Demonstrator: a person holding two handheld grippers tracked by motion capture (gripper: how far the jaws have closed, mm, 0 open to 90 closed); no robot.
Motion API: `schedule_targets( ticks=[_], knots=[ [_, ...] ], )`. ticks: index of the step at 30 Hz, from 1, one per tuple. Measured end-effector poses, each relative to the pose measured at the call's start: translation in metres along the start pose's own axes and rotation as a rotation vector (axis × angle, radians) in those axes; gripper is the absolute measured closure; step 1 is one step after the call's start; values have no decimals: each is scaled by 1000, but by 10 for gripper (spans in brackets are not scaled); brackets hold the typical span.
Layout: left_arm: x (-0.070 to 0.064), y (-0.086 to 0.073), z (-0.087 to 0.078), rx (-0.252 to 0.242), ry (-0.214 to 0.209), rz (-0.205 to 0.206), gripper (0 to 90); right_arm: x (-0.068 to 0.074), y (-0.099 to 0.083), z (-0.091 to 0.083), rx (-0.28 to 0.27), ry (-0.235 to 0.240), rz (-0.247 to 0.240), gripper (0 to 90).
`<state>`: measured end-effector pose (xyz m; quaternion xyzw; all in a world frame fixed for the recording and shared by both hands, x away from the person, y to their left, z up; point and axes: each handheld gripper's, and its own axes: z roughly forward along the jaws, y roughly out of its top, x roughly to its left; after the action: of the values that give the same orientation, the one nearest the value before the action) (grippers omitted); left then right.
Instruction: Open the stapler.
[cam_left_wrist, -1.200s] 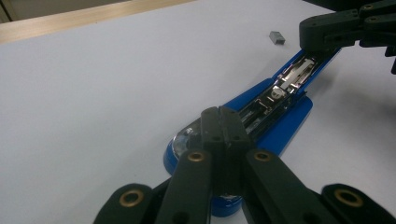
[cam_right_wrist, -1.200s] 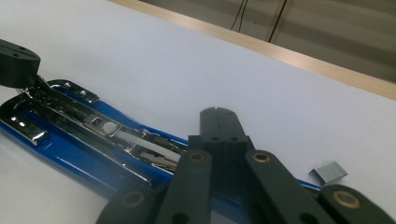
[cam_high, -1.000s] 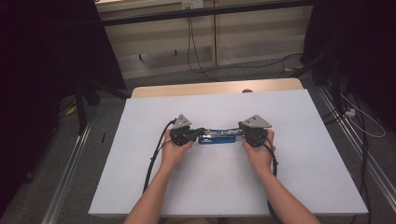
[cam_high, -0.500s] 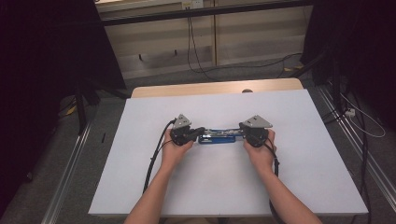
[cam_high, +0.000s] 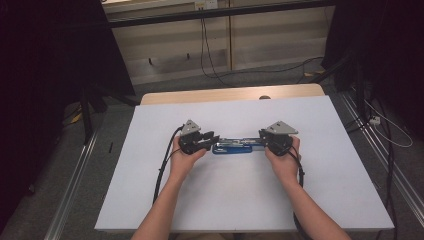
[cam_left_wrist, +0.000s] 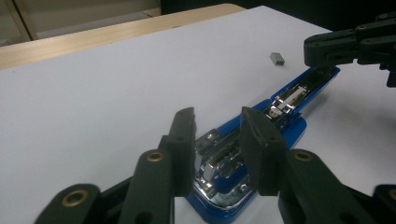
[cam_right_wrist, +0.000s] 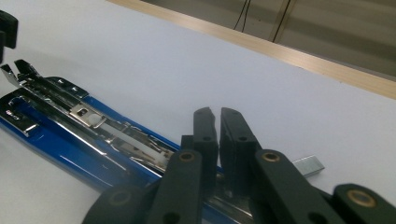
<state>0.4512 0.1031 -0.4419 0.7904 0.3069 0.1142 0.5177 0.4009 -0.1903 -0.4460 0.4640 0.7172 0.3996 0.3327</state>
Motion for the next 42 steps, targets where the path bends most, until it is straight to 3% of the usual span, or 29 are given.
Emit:
schedule_targets(
  ticks=[11,15,23,42],
  knots=[
    [-1,2,-8,41,15,-5,440,-27,7,-6,11,-36,53,605],
    [1,3,-11,54,20,-43,340,-37,9,-7,12,-48,71,535],
    [1,6,-19,74,32,-56,214,-48,5,-3,46,-74,107,378],
    [1,9,-30,85,43,-40,146,-53,5,9,64,-66,165,237]
  ],
)
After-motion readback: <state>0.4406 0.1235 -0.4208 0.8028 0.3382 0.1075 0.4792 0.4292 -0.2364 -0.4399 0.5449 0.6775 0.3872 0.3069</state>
